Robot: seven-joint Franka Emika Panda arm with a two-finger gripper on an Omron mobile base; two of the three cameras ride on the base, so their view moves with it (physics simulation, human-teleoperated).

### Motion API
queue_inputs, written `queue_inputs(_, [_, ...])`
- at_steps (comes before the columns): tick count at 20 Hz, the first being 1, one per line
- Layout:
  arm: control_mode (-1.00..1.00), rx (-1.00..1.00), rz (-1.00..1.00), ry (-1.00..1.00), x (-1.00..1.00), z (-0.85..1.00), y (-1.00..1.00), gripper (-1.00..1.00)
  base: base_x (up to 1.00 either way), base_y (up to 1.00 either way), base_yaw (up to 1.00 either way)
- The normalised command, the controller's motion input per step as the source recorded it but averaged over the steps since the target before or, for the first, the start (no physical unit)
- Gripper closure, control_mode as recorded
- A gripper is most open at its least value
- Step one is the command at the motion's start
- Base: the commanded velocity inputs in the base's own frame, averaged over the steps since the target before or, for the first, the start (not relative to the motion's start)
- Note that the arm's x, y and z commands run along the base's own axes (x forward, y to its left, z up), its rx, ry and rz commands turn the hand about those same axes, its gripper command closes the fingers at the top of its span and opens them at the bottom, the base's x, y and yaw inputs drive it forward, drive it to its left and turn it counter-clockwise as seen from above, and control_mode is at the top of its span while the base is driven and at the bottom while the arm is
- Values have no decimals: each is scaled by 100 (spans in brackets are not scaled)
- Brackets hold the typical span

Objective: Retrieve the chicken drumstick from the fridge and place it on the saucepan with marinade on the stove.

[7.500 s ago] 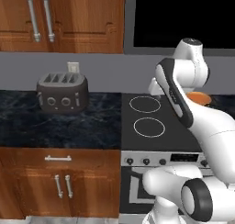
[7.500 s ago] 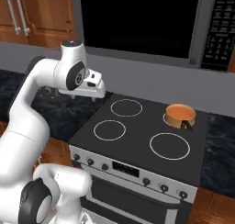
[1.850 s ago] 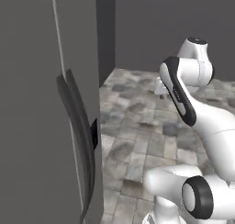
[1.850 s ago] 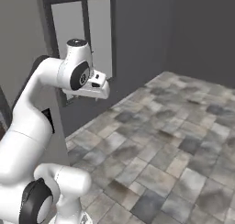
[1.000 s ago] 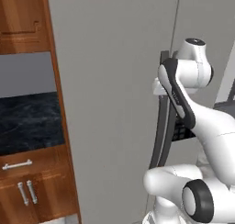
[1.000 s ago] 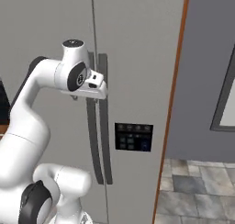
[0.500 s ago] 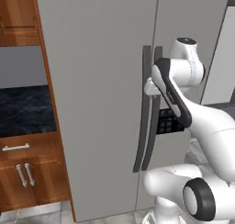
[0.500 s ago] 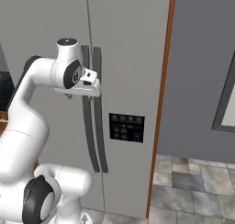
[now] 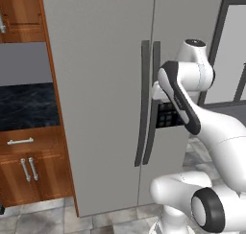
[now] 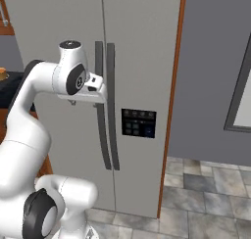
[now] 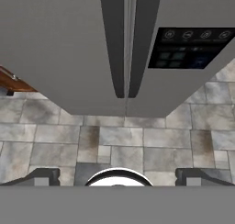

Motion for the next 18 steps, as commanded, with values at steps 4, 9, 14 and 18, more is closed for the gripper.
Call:
queue_inputs(4, [100,0,0,0,0,0,0,-100,0,0,0])
queue_inputs(9, [100,0,0,0,0,0,0,-100,0,4,0])
queue_inputs(14, [100,0,0,0,0,0,0,-100,-2,14,0])
queue_inputs(18, [100,0,0,0,0,0,0,-100,0,13,0])
